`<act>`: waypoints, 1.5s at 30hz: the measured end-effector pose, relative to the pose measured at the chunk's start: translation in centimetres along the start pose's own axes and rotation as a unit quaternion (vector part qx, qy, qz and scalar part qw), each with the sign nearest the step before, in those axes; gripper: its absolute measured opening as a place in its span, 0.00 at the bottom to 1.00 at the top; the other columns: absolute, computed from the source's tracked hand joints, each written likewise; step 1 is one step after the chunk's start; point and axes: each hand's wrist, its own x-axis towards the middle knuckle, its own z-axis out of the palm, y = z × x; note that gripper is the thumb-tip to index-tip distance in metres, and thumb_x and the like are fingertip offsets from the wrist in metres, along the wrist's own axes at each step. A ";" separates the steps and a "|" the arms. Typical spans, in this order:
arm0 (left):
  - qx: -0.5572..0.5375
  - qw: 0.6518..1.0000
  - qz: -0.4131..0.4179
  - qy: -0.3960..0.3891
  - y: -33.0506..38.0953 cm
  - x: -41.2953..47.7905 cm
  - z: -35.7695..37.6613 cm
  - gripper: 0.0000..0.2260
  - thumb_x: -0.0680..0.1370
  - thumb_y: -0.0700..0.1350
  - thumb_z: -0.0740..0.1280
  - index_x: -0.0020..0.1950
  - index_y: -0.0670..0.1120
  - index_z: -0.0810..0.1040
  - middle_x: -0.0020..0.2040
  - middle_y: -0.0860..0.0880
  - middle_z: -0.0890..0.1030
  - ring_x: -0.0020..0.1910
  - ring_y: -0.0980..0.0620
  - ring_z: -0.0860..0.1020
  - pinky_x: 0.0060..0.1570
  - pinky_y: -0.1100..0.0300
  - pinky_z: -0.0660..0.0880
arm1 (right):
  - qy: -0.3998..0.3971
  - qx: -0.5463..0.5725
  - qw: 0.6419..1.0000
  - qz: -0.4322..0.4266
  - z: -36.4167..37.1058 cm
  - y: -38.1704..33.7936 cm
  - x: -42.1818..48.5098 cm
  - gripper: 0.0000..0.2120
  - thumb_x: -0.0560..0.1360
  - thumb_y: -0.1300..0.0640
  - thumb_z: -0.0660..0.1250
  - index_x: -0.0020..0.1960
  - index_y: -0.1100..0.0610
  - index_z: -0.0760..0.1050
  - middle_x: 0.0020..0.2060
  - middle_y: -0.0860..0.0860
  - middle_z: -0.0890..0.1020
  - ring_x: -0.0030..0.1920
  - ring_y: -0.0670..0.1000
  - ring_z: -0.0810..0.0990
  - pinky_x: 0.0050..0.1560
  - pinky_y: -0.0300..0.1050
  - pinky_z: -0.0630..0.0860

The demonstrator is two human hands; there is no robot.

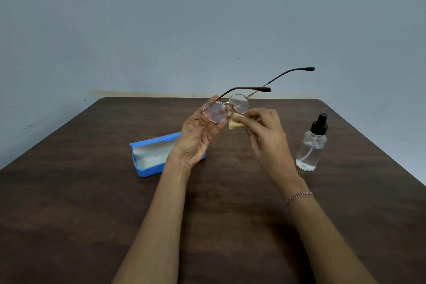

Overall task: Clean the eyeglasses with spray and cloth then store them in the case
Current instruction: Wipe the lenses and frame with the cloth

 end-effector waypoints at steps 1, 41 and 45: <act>-0.002 1.000 -0.004 0.000 0.0 0.0 0.1 0.28 0.55 0.53 0.81 0.53 0.47 0.83 0.51 0.44 0.84 0.50 0.48 0.83 0.45 0.63 0.79 | 0.017 0.002 1.000 0.009 -0.2 0.3 0.0 0.13 0.73 0.69 0.64 0.55 0.61 0.80 0.51 0.53 0.74 0.51 0.49 0.69 0.52 0.35 0.70; 0.007 0.995 -0.101 -0.014 -2.9 0.2 1.6 0.30 0.58 0.55 0.80 0.56 0.45 0.80 0.49 0.46 0.84 0.48 0.52 0.83 0.44 0.60 0.80 | 0.076 -0.042 0.996 0.032 0.0 -0.4 -0.2 0.14 0.67 0.73 0.71 0.52 0.65 0.80 0.46 0.56 0.77 0.48 0.50 0.70 0.50 0.34 0.69; 0.000 0.996 -0.094 -0.005 -3.0 0.3 1.6 0.32 0.58 0.55 0.80 0.59 0.48 0.78 0.49 0.48 0.84 0.47 0.53 0.83 0.44 0.60 0.80 | 0.069 -0.023 0.997 0.025 0.4 -0.7 -0.2 0.12 0.68 0.69 0.72 0.51 0.64 0.80 0.47 0.53 0.75 0.47 0.50 0.70 0.48 0.35 0.69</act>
